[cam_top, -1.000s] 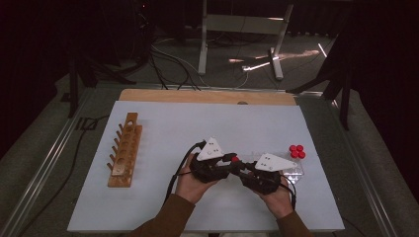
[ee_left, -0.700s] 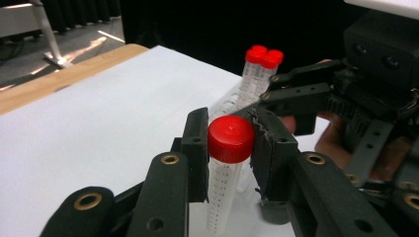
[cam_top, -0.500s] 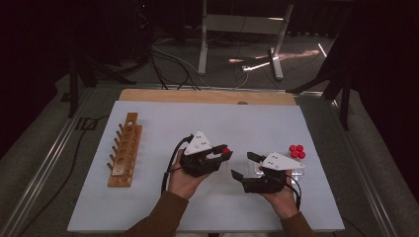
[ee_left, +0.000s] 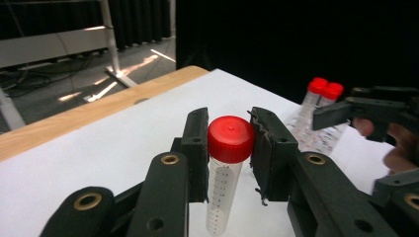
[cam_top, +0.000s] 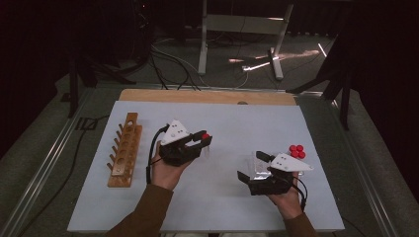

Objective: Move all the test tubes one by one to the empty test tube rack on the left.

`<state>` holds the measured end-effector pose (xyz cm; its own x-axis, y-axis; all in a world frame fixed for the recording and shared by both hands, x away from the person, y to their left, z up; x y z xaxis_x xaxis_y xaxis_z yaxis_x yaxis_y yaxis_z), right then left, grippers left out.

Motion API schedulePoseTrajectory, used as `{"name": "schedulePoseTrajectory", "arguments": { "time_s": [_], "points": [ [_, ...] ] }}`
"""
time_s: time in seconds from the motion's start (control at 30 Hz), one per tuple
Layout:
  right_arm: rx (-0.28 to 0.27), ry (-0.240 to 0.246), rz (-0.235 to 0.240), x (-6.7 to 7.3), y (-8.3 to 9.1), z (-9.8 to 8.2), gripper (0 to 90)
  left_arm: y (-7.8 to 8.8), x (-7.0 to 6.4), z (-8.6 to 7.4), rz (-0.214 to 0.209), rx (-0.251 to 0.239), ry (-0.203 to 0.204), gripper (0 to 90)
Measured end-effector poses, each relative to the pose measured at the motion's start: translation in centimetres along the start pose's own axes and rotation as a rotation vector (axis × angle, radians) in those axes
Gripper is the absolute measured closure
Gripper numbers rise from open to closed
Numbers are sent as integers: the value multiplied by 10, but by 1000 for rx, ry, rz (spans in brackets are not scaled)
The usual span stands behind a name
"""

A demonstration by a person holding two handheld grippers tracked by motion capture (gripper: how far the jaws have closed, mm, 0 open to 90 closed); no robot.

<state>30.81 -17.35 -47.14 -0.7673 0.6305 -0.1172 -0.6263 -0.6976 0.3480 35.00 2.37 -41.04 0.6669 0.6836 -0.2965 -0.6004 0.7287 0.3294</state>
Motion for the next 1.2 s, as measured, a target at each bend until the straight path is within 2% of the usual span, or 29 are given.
{"name": "schedulePoseTrajectory", "arguments": {
  "time_s": [0.53, 0.67, 1.0, 1.2],
  "points": [
    [-29, -48, -76, -16, 11, -2, 17, 24, 49, 17, 120, -50, 15, 710],
    [-30, -53, -94, -19, 10, -3, 17, 28, 61, 19, 152, -64, 31, 710],
    [1, -48, -99, -17, 6, -8, 0, 38, 87, 22, 241, -92, 49, 710],
    [-3, -49, -100, -17, 7, -7, 0, 46, 106, 25, 303, -96, 56, 710]
  ]
}}
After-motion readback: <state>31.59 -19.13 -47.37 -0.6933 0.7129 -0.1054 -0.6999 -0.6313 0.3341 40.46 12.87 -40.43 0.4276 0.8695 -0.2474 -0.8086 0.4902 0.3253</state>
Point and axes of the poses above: each handheld gripper's, and its own axes: y roughly backward along the jaws, z roughly out of its top, x roughly to its left, the point moved 8 cm from there along -y, roughly forward along the jaws, and after that the axes turned 13 degrees about y, right-handed, at the moved point
